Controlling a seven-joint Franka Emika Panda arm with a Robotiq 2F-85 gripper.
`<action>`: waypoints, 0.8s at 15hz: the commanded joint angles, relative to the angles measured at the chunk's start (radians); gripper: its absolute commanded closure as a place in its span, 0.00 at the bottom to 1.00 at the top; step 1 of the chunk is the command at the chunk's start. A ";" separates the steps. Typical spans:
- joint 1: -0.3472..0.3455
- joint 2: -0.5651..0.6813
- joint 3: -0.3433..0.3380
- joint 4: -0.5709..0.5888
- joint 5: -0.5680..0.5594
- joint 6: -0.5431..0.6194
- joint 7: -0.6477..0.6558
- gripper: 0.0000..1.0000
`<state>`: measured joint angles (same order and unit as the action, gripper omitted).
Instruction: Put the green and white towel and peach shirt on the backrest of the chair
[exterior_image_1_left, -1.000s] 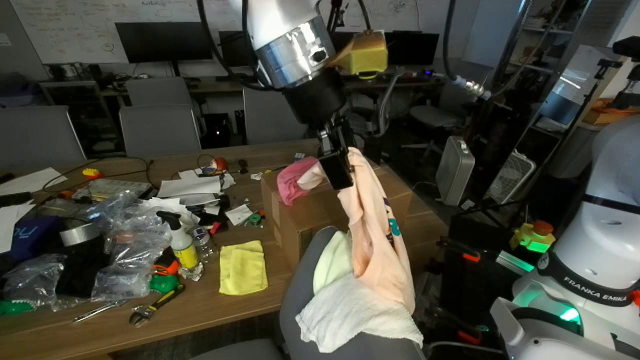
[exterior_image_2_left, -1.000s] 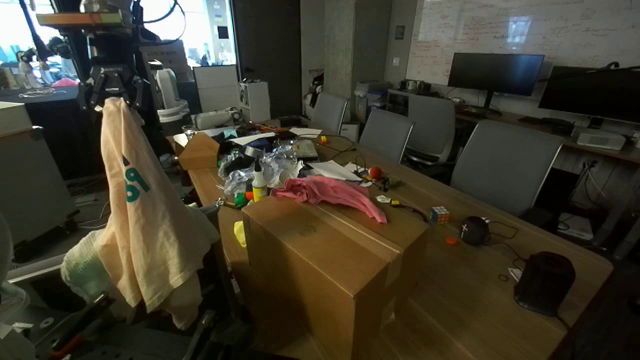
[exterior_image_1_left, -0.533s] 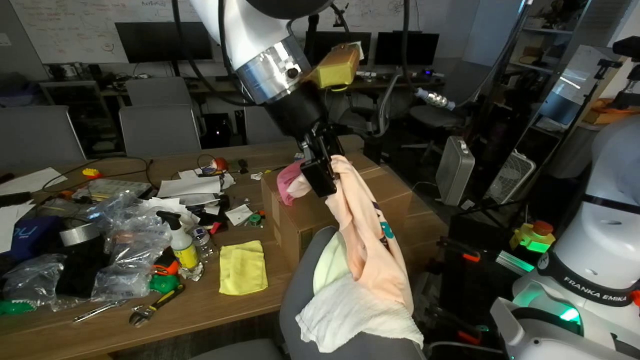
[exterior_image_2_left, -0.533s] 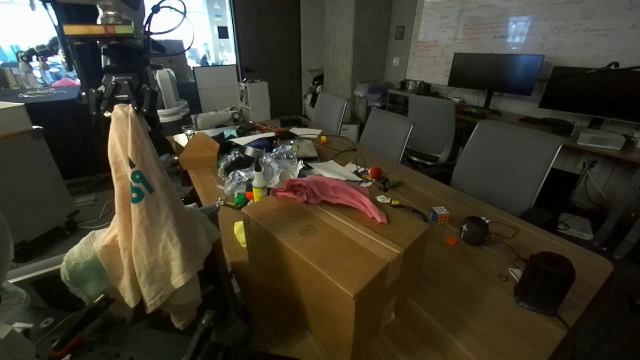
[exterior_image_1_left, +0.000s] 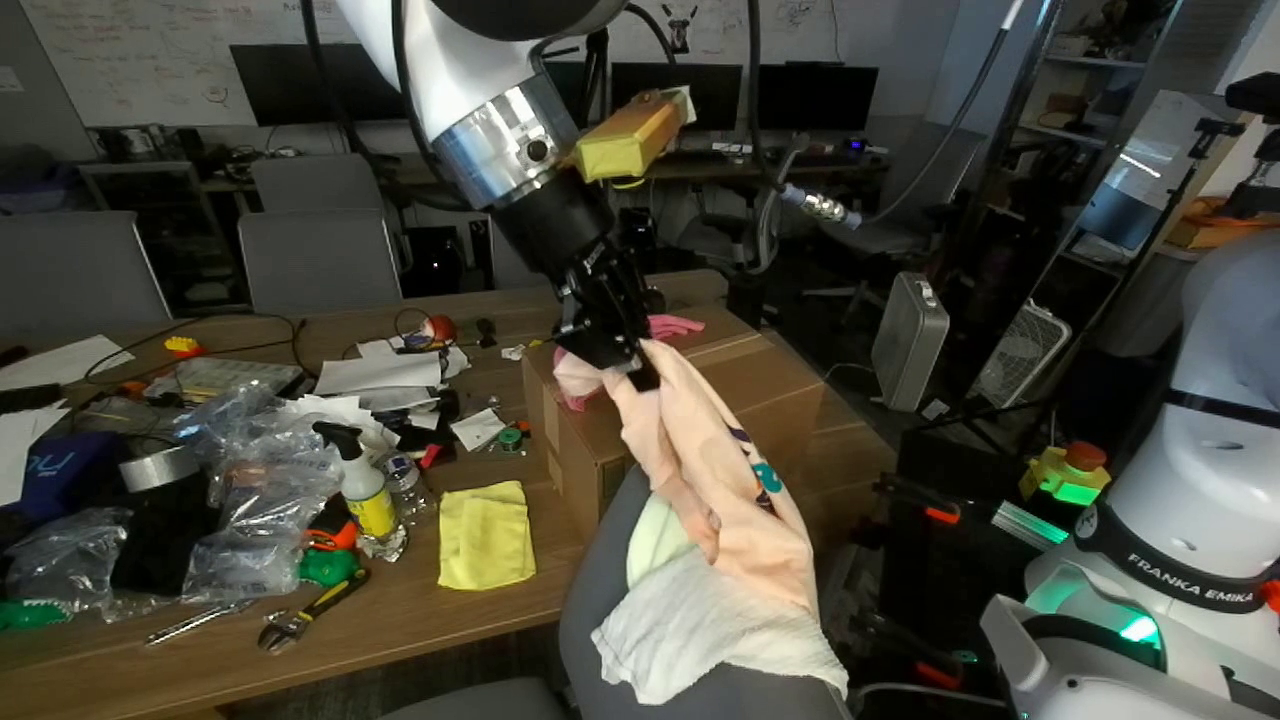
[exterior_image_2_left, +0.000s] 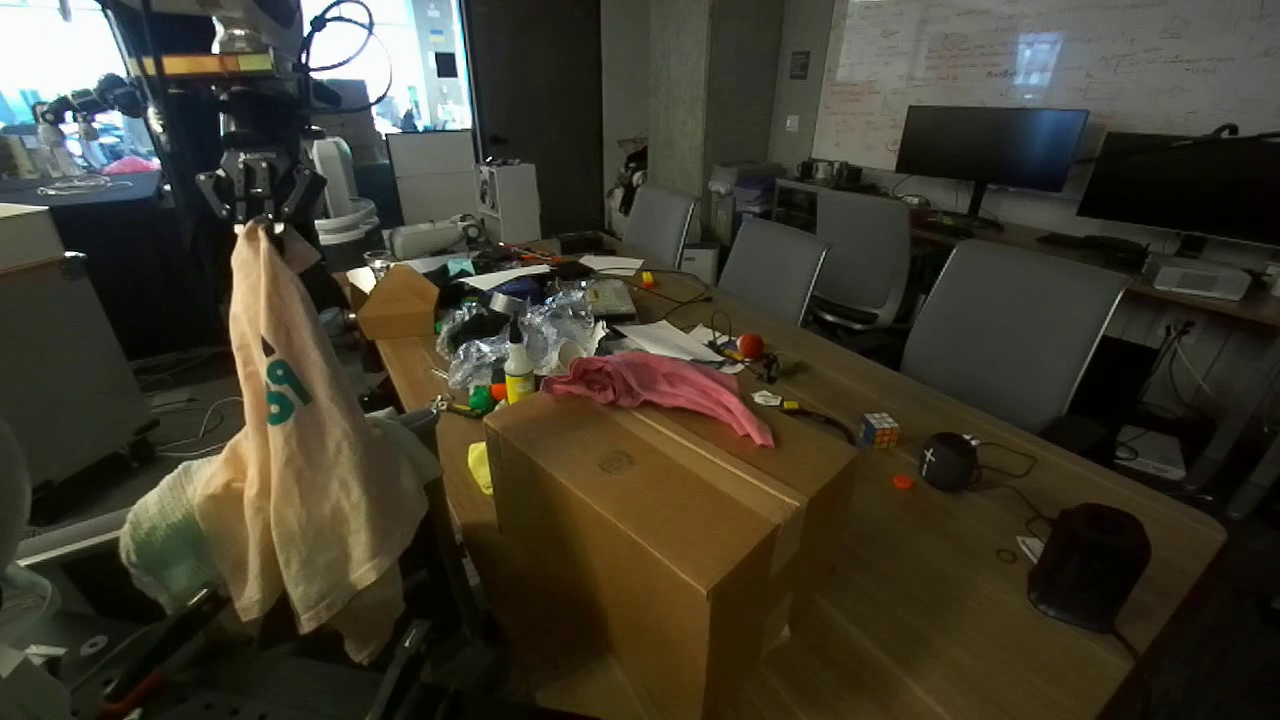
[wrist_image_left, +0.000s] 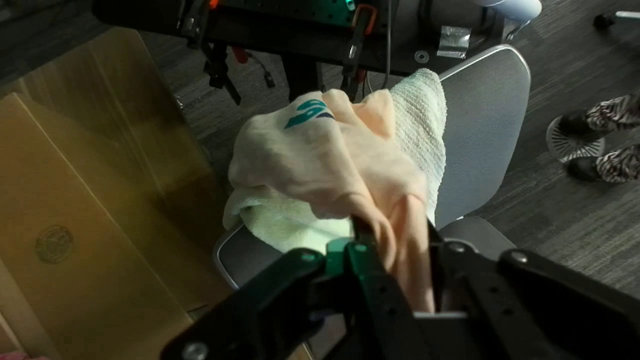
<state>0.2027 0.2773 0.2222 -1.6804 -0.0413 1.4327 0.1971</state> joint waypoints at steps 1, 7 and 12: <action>0.028 0.034 -0.024 0.072 -0.008 -0.044 0.030 0.44; 0.023 0.028 -0.038 0.085 0.005 -0.043 0.035 0.01; -0.028 -0.060 -0.093 0.012 0.064 0.036 0.083 0.00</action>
<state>0.2053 0.2837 0.1660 -1.6306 -0.0282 1.4263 0.2295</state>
